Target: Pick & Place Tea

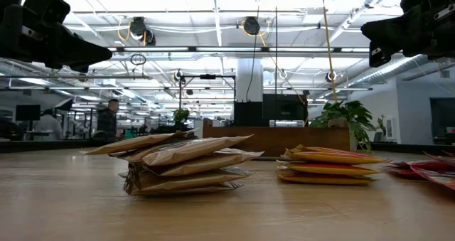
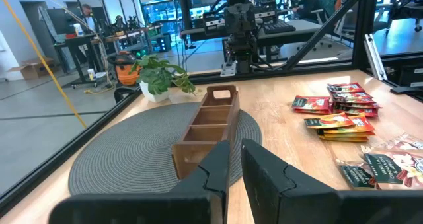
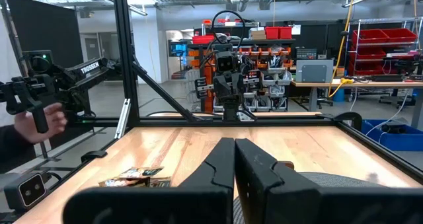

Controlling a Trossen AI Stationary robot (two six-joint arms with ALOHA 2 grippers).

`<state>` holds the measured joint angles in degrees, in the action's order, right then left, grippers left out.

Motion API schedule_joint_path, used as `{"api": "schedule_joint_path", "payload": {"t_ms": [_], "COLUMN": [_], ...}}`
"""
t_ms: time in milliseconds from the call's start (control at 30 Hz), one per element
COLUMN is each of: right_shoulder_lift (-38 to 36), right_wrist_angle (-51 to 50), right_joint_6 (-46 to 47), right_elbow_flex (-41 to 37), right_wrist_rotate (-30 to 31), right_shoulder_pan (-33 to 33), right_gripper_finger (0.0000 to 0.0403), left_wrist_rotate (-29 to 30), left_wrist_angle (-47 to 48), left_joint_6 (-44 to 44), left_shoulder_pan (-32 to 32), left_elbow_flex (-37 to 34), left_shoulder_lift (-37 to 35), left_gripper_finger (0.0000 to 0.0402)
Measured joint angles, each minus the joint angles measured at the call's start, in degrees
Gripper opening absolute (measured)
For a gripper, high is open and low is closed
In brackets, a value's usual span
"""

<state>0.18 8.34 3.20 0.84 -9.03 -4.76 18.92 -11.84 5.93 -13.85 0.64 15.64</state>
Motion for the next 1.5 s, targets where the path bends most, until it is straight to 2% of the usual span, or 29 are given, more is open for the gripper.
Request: {"api": "schedule_joint_path", "payload": {"t_ms": [467, 633, 767, 867, 967, 1100, 1233, 1367, 1500], "right_shoulder_lift": [0.0, 0.02, 0.01, 0.01, 0.01, 0.01, 0.01, 0.01, 0.01], "right_wrist_angle": [0.85, -1.03, -1.34, -1.35, -1.4, -1.38, -1.35, -1.33, -0.8], "right_joint_6": [0.63, 0.63, 1.36, 5.7, 6.8, 3.41, 2.29, 2.0, 1.79], "right_elbow_flex": [0.01, 0.01, 0.01, -0.01, 0.0, 0.01, -0.02, 0.01, 0.01], "right_wrist_rotate": [0.02, 0.28, 2.56, 3.16, 3.04, 3.05, 3.05, 3.16, 2.17], "right_shoulder_pan": [-0.02, 0.01, -0.02, -0.02, -0.02, -0.02, -0.02, -0.02, -0.02], "right_gripper_finger": [0.0, 0.0, 0.0, 0.0, 0.0, 0.0, 0.0, 0.0, 0.0], "left_wrist_rotate": [-1.05, -5.91, -5.86, -5.84, -5.29, -3.28, -3.12, -2.58, -5.68], "left_wrist_angle": [-0.71, -0.39, -2.44, -5.97, -11.6, -22.82, -36.02, -39.14, -37.88], "left_joint_6": [-5.23, -10.68, -9.49, -9.62, -5.94, -0.52, 3.93, 6.44, 5.35], "left_shoulder_pan": [-0.01, -0.04, -0.02, -0.01, -0.02, 0.0, 0.01, 1.05, 1.28], "left_elbow_flex": [0.0, 0.0, 0.0, 0.0, 0.0, 0.0, 1.79, 7.68, 14.94], "left_shoulder_lift": [0.02, 0.1, 0.1, 0.1, 0.62, 6.0, 15.61, 29.16, 42.7], "left_gripper_finger": [0.0047, 0.0047, 0.0047, 0.0047, 0.0047, 0.0047, 0.0046, 0.0046, 0.0046]}}
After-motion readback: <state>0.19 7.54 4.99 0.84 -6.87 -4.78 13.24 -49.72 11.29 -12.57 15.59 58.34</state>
